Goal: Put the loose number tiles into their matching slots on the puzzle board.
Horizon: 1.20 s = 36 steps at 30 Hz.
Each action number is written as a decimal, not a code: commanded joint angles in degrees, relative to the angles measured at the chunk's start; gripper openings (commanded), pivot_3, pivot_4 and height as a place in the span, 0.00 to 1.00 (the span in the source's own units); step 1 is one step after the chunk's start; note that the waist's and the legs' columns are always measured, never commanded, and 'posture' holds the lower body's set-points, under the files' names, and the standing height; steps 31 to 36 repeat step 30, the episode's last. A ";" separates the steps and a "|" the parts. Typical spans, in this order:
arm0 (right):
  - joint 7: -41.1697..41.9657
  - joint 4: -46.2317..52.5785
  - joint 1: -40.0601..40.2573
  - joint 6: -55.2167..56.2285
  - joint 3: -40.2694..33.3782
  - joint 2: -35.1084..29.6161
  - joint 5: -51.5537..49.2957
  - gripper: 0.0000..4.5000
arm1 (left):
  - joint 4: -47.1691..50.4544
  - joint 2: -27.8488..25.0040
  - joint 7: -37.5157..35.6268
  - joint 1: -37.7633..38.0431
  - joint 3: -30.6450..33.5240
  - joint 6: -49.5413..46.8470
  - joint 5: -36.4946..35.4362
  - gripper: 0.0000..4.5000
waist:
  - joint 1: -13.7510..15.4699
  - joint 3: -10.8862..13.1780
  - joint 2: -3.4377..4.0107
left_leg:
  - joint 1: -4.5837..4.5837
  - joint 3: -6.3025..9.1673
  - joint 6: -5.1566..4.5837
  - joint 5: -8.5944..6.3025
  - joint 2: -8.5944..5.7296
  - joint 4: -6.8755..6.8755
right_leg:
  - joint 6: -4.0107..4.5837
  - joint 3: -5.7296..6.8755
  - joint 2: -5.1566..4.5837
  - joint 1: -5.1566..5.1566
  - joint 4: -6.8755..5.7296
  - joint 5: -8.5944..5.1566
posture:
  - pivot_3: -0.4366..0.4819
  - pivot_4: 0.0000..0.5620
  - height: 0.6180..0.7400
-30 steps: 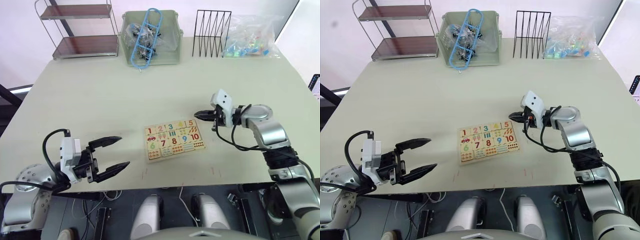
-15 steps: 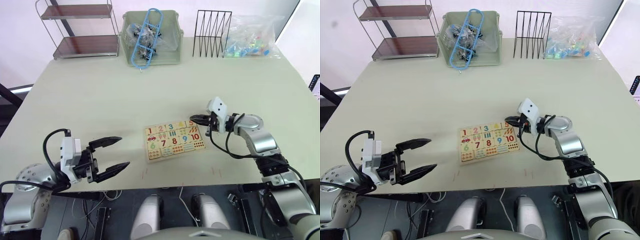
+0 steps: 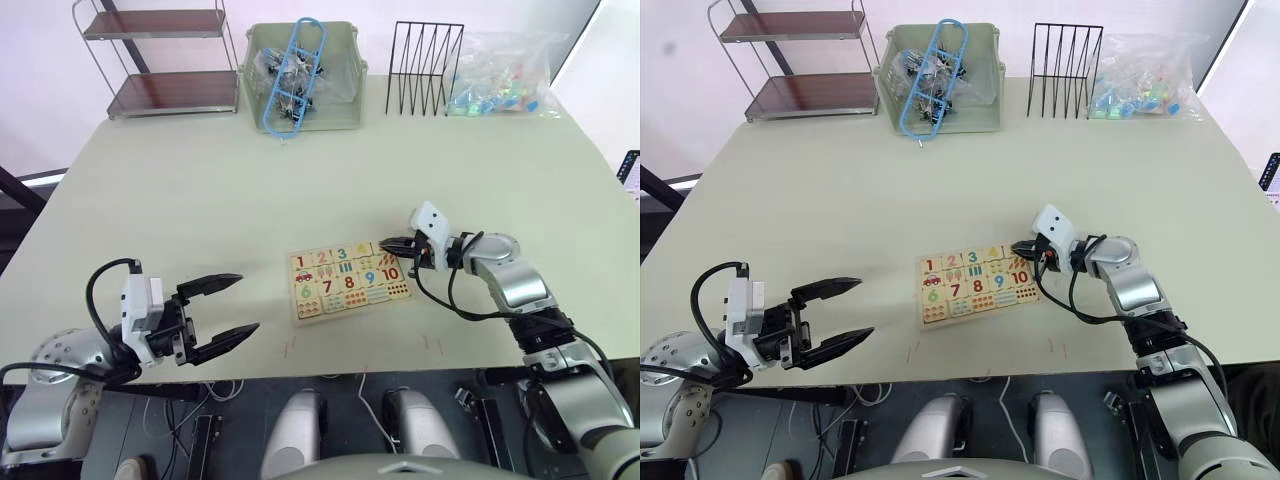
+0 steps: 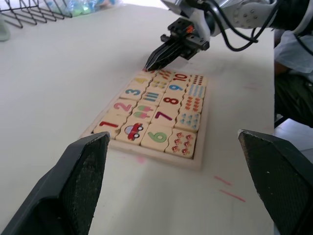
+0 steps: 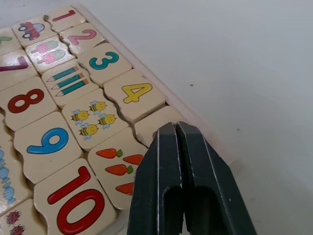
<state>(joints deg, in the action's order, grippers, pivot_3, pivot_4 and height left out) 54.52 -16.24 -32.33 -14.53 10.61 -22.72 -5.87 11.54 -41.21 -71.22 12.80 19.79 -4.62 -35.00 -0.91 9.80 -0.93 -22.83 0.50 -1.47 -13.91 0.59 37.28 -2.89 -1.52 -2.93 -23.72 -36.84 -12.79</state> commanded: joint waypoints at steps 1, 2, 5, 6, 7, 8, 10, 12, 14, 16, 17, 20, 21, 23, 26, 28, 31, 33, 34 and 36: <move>-0.57 3.39 1.41 1.79 -3.40 -0.66 -2.69 0.01 | 1.15 0.76 2.43 0.71 2.06 -0.04 -0.55 1.00 | 0.01 0.00 0.00 | 0.00 0.01 0.00 0.00 0.00 0.00 | 0.00 0.00 0.00 0.00 0.00 0.00 | 0.48 0.27 1.00; -0.93 3.94 1.83 1.86 -4.07 -0.71 -3.17 0.01 | 1.21 1.02 3.04 0.84 2.22 -0.18 -0.78 1.00 | 0.02 0.00 0.00 | -0.01 0.02 0.00 0.00 0.00 0.00 | -0.01 0.00 -0.01 0.00 0.01 0.00 | 0.48 0.27 1.00; -3.09 7.83 4.94 4.01 -8.06 -0.74 -5.54 0.01 | 0.85 2.83 7.18 1.46 3.10 -0.05 -0.02 1.00 | 0.06 0.00 0.00 | -0.01 0.04 0.00 0.00 0.00 0.00 | -0.01 -0.01 -0.01 0.00 0.01 0.00 | 0.48 0.27 1.00; -3.60 9.30 6.21 4.94 -9.35 -0.68 -6.45 0.01 | 0.79 3.35 7.97 1.72 3.32 0.19 0.07 1.00 | 0.05 0.00 0.00 | -0.02 0.08 0.00 0.00 0.00 0.00 | -0.02 0.00 -0.02 0.00 0.01 0.01 | 0.48 0.27 1.00; -3.59 10.96 7.73 5.72 -10.60 -0.75 -7.65 0.01 | 0.73 3.78 9.09 2.06 3.55 0.11 0.35 1.00 | 0.09 0.00 0.00 | -0.02 0.10 0.00 0.00 0.00 0.00 | -0.02 -0.01 -0.02 0.00 0.01 0.01 | 0.48 0.27 1.00; -3.61 12.49 9.23 5.92 -11.69 -0.91 -8.70 0.06 | 0.56 4.15 10.36 2.35 3.70 0.16 0.97 1.00 | 0.10 0.00 0.00 | -0.02 0.09 0.00 0.00 0.00 0.00 | -0.02 0.00 -0.01 0.00 0.01 0.01 | 0.48 0.27 1.00; -4.04 14.60 11.59 5.54 -13.13 -1.51 -9.80 0.20 | 0.06 4.56 12.99 2.61 3.85 -0.67 2.09 1.00 | 0.10 0.00 0.00 | -0.01 0.09 0.00 0.00 0.00 0.00 | -0.03 -0.01 -0.01 0.01 0.01 0.01 | 0.48 0.27 1.00; -6.24 16.14 14.73 4.62 -15.93 -2.18 -10.58 0.35 | -0.51 5.93 16.79 2.00 5.34 -2.95 0.42 1.00 | 0.14 0.00 0.00 | -0.01 0.07 0.00 0.00 0.00 0.01 | -0.03 -0.01 -0.01 0.02 0.01 0.01 | 0.48 0.27 1.00; -7.46 18.01 18.26 4.56 -18.15 -3.08 -11.41 0.56 | -0.91 6.73 19.90 1.82 6.47 -4.27 0.29 1.00 | 0.26 -0.01 -0.03 | -0.01 0.08 0.00 0.00 0.00 0.01 | -0.03 0.01 -0.01 0.03 0.01 0.01 | 0.48 0.27 1.00; -7.70 19.49 21.49 5.25 -19.79 -3.87 -12.35 0.76 | -0.95 7.21 21.93 2.12 6.87 -4.71 1.31 1.00 | 0.28 -0.01 -0.04 | -0.04 0.08 0.00 0.00 -0.01 0.01 | -0.04 0.01 -0.02 0.02 0.01 0.01 | 0.48 0.27 1.00; -7.68 20.49 23.77 5.60 -21.26 -3.99 -13.59 0.85 | -0.50 7.67 23.58 2.54 7.10 -5.42 1.56 1.00 | 0.27 -0.01 -0.04 | -0.03 0.08 0.00 0.00 -0.01 0.01 | -0.04 0.01 -0.02 0.03 0.01 0.01 | 0.48 0.27 1.00; -7.46 23.46 30.24 5.95 -25.92 -4.09 -17.78 0.99 | 1.36 8.98 28.60 3.99 7.33 -6.66 3.15 1.00 | 0.14 -0.01 -0.04 | 0.00 0.07 0.00 0.00 -0.01 0.01 | -0.04 -0.04 -0.02 0.03 0.01 0.01 | 0.48 0.27 1.00; -6.98 24.29 32.46 6.09 -27.53 -4.23 -19.24 0.99 | 1.88 9.36 29.95 4.58 7.34 -6.64 4.07 1.00 | 0.13 -0.01 -0.04 | 0.01 0.07 -0.01 0.00 0.00 0.01 | -0.04 -0.04 -0.01 0.03 0.01 0.00 | 0.48 0.27 1.00; -6.20 25.09 36.06 6.88 -29.88 -4.60 -20.92 0.99 | 2.73 9.88 31.05 5.69 7.37 -6.21 4.98 1.00 | 0.13 -0.01 -0.04 | 0.01 0.07 -0.01 -0.01 0.01 0.00 | -0.03 -0.06 0.00 0.03 0.01 0.00 | 0.48 0.27 1.00; -5.37 25.02 39.80 9.11 -31.77 -4.81 -21.65 0.99 | 3.28 10.22 32.07 6.41 7.65 -6.40 4.92 1.00 | 0.18 -0.02 -0.05 | 0.02 0.03 -0.01 -0.01 0.01 0.01 | 0.11 -0.07 -0.01 0.04 0.01 -0.09 | 0.48 0.27 1.00; -6.25 24.16 41.09 10.91 -32.57 -4.54 -20.88 0.99 | 2.70 10.24 32.94 6.49 7.02 -5.01 6.84 1.00 | 0.13 -0.02 -0.05 | 0.05 0.01 -0.01 -0.01 0.01 0.01 | 0.17 -0.08 0.00 0.04 0.01 -0.13 | 0.48 0.27 1.00; -7.15 23.55 42.04 12.24 -33.20 -4.22 -20.48 0.99 | 1.89 10.28 32.82 6.07 6.12 -4.38 7.76 1.00 | 0.13 -0.02 -0.05 | 0.07 -0.02 -0.01 -0.01 0.02 0.01 | 0.17 -0.09 0.02 0.04 0.01 -0.14 | 0.48 0.27 1.00; -7.15 23.55 42.04 12.24 -33.20 -4.22 -20.48 0.99 | 1.89 10.28 32.82 6.07 6.12 -4.38 7.76 1.00 | 0.13 -0.02 -0.05 | 0.07 -0.02 -0.01 -0.01 0.02 0.01 | 0.17 -0.09 0.02 0.04 0.01 -0.14 | 0.48 0.27 1.00; -7.15 23.55 42.04 12.24 -33.20 -4.22 -20.48 0.99 | 1.89 10.28 32.82 6.07 6.12 -4.38 7.76 1.00 | 0.13 -0.02 -0.05 | 0.07 -0.02 -0.01 -0.01 0.02 0.01 | 0.17 -0.09 0.02 0.04 0.01 -0.14 | 0.48 0.27 1.00; -7.15 23.55 42.04 12.24 -33.20 -4.22 -20.48 0.99 | 1.89 10.28 32.82 6.07 6.12 -4.38 7.76 1.00 | 0.13 -0.02 -0.05 | 0.07 -0.02 -0.01 -0.01 0.02 0.01 | 0.17 -0.09 0.02 0.04 0.01 -0.14 | 0.48 0.27 1.00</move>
